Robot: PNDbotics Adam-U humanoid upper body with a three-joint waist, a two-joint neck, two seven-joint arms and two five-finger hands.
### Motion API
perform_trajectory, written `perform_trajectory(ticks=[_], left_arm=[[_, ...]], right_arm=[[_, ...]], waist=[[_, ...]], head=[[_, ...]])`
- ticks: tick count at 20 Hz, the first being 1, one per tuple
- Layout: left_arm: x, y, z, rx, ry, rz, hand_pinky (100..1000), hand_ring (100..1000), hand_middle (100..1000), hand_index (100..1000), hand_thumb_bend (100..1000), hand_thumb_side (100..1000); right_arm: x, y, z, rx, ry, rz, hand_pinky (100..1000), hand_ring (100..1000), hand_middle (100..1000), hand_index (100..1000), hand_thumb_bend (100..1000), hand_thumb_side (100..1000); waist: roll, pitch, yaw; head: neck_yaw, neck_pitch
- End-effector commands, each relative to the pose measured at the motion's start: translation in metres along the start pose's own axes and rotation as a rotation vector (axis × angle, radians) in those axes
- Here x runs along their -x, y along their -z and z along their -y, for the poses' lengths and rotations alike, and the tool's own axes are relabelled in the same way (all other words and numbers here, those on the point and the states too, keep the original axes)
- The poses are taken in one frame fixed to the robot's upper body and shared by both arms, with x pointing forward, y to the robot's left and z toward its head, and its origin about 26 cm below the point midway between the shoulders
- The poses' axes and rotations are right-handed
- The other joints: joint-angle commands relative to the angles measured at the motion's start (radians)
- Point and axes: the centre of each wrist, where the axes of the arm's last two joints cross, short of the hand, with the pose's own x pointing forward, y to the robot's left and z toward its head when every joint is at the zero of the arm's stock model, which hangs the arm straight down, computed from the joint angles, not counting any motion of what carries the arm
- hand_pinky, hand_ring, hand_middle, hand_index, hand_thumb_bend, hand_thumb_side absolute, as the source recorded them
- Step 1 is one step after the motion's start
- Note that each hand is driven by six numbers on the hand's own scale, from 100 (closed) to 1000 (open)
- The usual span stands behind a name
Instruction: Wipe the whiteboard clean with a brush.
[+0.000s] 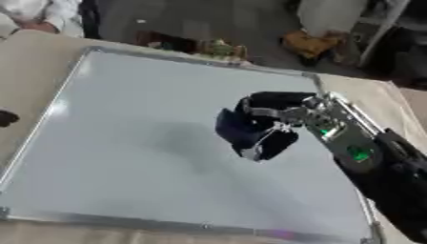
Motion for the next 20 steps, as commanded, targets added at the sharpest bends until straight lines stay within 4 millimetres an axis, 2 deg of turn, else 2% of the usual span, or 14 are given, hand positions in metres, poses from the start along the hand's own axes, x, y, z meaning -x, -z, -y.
perform_trajectory(ticks=[1, 9, 14, 20], left_arm=[[-0.008, 0.003, -0.002, 0.009, 0.020, 0.029, 533, 405, 468, 476, 218, 853], [-0.007, 0.004, 0.000, 0.019, 0.014, 0.037, 532, 401, 467, 476, 214, 855], [-0.006, 0.005, 0.000, 0.024, 0.012, 0.039, 531, 400, 466, 475, 207, 849], [-0.007, 0.005, 0.001, 0.029, 0.010, 0.039, 531, 401, 466, 475, 207, 847]], right_arm=[[-0.003, 0.001, 0.004, 0.050, -0.042, -0.020, 443, 543, 184, 307, 100, 398], [-0.003, 0.015, -0.009, 0.031, -0.137, -0.031, 462, 561, 205, 297, 100, 419], [0.006, 0.023, -0.018, -0.058, -0.255, -0.036, 494, 606, 256, 209, 100, 447], [0.012, 0.027, -0.020, -0.143, -0.360, -0.024, 491, 608, 262, 181, 100, 474]], waist=[[0.012, -0.016, 0.007], [0.019, -0.002, 0.032], [0.019, 0.003, 0.042], [0.016, 0.007, 0.043]], head=[[0.001, 0.013], [-0.001, 0.011], [-0.008, 0.009], [-0.010, 0.004]])
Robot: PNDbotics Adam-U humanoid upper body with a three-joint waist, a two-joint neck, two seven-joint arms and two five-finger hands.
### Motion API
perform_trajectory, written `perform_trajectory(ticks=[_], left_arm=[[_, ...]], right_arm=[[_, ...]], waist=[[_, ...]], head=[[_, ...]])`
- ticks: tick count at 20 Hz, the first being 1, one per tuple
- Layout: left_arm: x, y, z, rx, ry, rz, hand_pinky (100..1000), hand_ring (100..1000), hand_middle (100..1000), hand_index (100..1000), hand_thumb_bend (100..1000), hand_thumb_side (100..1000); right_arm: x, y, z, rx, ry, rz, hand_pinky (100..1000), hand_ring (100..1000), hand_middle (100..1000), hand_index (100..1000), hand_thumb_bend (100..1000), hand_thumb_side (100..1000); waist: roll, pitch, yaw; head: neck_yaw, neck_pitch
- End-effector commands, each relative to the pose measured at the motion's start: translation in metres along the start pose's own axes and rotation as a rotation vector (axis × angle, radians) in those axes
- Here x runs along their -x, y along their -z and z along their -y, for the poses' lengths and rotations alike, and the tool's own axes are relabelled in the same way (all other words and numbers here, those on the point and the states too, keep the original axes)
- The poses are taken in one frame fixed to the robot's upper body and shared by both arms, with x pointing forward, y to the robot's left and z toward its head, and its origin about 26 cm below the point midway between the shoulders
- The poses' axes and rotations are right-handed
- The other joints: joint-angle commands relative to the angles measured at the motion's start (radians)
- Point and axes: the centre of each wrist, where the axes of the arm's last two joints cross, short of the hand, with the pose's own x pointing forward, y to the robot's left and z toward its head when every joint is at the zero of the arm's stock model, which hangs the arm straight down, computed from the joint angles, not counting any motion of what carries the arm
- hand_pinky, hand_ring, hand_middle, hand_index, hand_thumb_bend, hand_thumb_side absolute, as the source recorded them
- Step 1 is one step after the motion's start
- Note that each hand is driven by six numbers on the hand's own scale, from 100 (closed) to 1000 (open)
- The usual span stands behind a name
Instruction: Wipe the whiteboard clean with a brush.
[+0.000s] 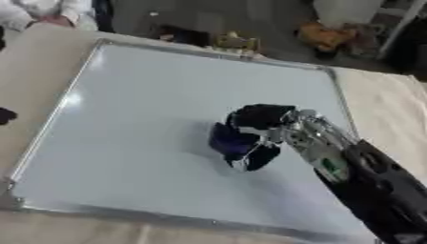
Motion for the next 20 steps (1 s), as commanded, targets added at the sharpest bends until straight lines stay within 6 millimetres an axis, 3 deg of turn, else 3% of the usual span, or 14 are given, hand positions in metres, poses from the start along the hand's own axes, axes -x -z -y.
perform_trajectory(ticks=[1, 6, 7, 10, 11, 12, 13, 20], left_arm=[[-0.007, 0.005, 0.000, 0.017, 0.010, 0.027, 531, 401, 466, 475, 208, 847], [-0.007, 0.005, 0.001, 0.018, 0.008, 0.027, 531, 402, 466, 475, 209, 848], [-0.007, 0.005, 0.001, 0.018, 0.008, 0.027, 531, 402, 466, 475, 209, 848], [-0.007, 0.005, 0.001, 0.019, 0.008, 0.027, 531, 401, 466, 475, 209, 848], [-0.007, 0.005, 0.001, 0.020, 0.008, 0.027, 531, 401, 466, 475, 208, 848], [-0.007, 0.005, 0.001, 0.020, 0.008, 0.027, 531, 401, 466, 475, 208, 848], [-0.007, 0.005, 0.001, 0.020, 0.007, 0.026, 530, 401, 467, 475, 207, 848], [-0.006, 0.005, 0.002, 0.022, 0.005, 0.024, 530, 401, 466, 474, 207, 847]], right_arm=[[0.006, -0.002, 0.008, -0.014, -0.052, -0.004, 491, 608, 264, 181, 100, 478], [0.007, -0.001, 0.009, -0.020, -0.043, -0.004, 491, 632, 374, 154, 100, 506], [0.007, -0.001, 0.009, -0.019, -0.040, -0.002, 492, 659, 472, 144, 100, 509], [0.007, -0.002, 0.010, -0.022, -0.015, 0.004, 499, 728, 606, 131, 100, 510], [0.007, -0.002, 0.011, -0.023, -0.002, 0.003, 505, 760, 701, 108, 100, 514], [0.007, -0.002, 0.011, -0.024, 0.012, 0.003, 504, 761, 706, 105, 100, 514], [0.007, -0.003, 0.012, -0.021, 0.026, 0.002, 501, 779, 750, 100, 143, 517], [0.006, -0.009, 0.022, 0.015, 0.099, 0.008, 500, 807, 804, 100, 549, 519]], waist=[[0.007, -0.015, 0.001], [0.005, -0.015, 0.002], [0.005, -0.014, 0.003], [0.005, -0.012, 0.004], [0.005, -0.012, 0.004], [0.006, -0.012, 0.004], [0.006, -0.011, 0.005], [0.008, -0.011, 0.008]], head=[[-0.003, -0.005], [-0.003, -0.006], [-0.003, -0.007], [-0.003, -0.010], [-0.004, -0.011], [-0.004, -0.012], [-0.004, -0.013], [-0.007, -0.017]])
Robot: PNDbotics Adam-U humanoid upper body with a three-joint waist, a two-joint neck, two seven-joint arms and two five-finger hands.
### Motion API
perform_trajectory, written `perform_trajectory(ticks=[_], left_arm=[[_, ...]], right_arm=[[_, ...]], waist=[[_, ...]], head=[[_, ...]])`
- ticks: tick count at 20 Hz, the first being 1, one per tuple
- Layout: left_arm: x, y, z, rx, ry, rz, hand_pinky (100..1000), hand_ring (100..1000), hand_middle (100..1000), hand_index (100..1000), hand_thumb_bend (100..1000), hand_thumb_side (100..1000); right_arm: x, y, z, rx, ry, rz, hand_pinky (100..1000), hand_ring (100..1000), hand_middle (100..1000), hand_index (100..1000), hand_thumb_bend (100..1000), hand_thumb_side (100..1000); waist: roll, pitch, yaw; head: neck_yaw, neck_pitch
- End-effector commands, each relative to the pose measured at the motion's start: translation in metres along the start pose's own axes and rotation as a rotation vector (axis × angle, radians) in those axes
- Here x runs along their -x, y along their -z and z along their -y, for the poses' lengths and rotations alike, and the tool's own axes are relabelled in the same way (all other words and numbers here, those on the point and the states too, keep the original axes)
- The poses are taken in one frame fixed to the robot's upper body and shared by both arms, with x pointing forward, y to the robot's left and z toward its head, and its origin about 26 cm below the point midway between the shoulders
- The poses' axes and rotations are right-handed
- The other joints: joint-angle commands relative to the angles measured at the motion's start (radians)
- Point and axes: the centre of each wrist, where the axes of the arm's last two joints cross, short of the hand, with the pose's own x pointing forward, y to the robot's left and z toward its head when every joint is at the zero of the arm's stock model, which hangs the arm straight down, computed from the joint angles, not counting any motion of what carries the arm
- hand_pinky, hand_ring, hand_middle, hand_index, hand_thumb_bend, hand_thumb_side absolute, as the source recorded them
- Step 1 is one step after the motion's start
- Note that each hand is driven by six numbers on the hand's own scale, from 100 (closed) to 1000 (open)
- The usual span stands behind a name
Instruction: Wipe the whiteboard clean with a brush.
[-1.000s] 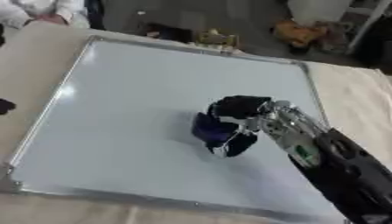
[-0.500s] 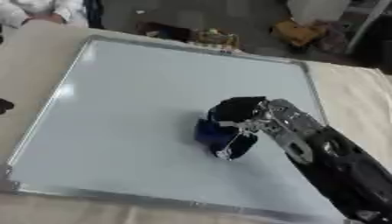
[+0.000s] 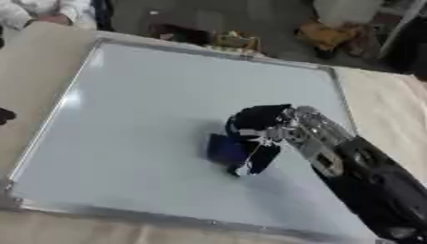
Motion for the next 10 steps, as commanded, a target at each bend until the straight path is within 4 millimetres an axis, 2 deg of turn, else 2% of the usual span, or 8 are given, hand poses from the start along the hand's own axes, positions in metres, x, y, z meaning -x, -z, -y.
perform_trajectory(ticks=[1, 4, 10], left_arm=[[-0.005, 0.003, 0.001, 0.016, 0.006, 0.022, 530, 401, 466, 474, 208, 847], [-0.005, 0.003, 0.001, 0.018, 0.005, 0.023, 530, 401, 466, 474, 208, 847], [-0.005, 0.003, 0.002, 0.019, 0.003, 0.025, 530, 401, 466, 474, 208, 848]], right_arm=[[0.002, -0.010, 0.015, 0.030, -0.003, 0.001, 510, 820, 814, 100, 623, 495], [0.003, -0.012, 0.018, 0.017, -0.014, 0.009, 525, 837, 833, 100, 722, 470], [0.002, -0.024, 0.030, 0.064, -0.030, 0.024, 529, 840, 835, 100, 742, 493]], waist=[[0.009, -0.015, 0.001], [0.010, -0.015, 0.001], [0.015, -0.015, 0.003]], head=[[-0.004, -0.013], [-0.006, -0.015], [-0.004, -0.014]])
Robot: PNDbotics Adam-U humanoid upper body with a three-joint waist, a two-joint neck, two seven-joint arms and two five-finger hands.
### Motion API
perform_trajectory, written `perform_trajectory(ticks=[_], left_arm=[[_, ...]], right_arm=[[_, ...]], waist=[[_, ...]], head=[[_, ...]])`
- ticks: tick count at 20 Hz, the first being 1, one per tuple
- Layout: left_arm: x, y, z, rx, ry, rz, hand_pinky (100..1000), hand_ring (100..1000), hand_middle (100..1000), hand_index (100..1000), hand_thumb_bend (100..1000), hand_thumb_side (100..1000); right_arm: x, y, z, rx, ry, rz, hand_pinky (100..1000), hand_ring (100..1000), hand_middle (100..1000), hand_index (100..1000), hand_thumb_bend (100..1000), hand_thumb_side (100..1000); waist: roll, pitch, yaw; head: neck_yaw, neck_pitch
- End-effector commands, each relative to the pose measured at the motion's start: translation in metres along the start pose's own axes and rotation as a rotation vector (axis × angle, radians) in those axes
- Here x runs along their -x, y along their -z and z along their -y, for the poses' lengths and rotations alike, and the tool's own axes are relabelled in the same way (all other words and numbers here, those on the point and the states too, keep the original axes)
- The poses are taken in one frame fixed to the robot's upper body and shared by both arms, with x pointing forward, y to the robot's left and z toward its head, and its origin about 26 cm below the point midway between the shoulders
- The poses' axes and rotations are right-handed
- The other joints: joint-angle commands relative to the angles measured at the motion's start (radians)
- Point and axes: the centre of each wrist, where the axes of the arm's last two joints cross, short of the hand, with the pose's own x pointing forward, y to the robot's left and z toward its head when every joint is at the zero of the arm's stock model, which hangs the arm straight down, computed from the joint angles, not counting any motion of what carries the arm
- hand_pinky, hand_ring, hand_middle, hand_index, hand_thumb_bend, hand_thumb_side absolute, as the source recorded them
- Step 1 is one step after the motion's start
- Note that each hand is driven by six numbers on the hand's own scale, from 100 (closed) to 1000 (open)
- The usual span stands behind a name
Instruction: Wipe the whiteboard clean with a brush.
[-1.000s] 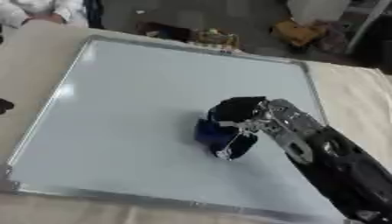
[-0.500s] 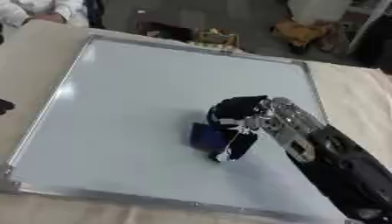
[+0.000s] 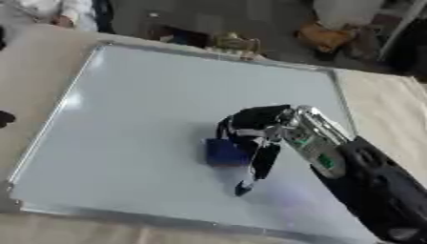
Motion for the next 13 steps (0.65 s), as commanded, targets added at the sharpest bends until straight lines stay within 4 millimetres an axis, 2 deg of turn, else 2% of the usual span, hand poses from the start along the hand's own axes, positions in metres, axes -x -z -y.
perform_trajectory(ticks=[1, 9, 13], left_arm=[[-0.005, 0.003, 0.000, 0.012, 0.006, 0.024, 530, 401, 466, 474, 208, 849], [-0.004, 0.002, -0.001, 0.010, 0.011, 0.028, 529, 398, 466, 474, 204, 851], [-0.004, 0.003, -0.001, 0.005, 0.013, 0.036, 529, 396, 465, 473, 203, 850]], right_arm=[[0.003, -0.019, 0.021, 0.072, -0.037, -0.014, 530, 840, 835, 100, 742, 505], [0.002, -0.054, 0.041, 0.239, -0.039, -0.027, 519, 821, 818, 100, 742, 579], [-0.001, -0.089, 0.055, 0.416, 0.014, -0.015, 496, 779, 739, 100, 693, 698]], waist=[[0.012, -0.014, 0.003], [0.021, -0.004, 0.008], [0.028, 0.007, 0.008]], head=[[-0.002, -0.009], [0.004, -0.014], [0.005, -0.013]])
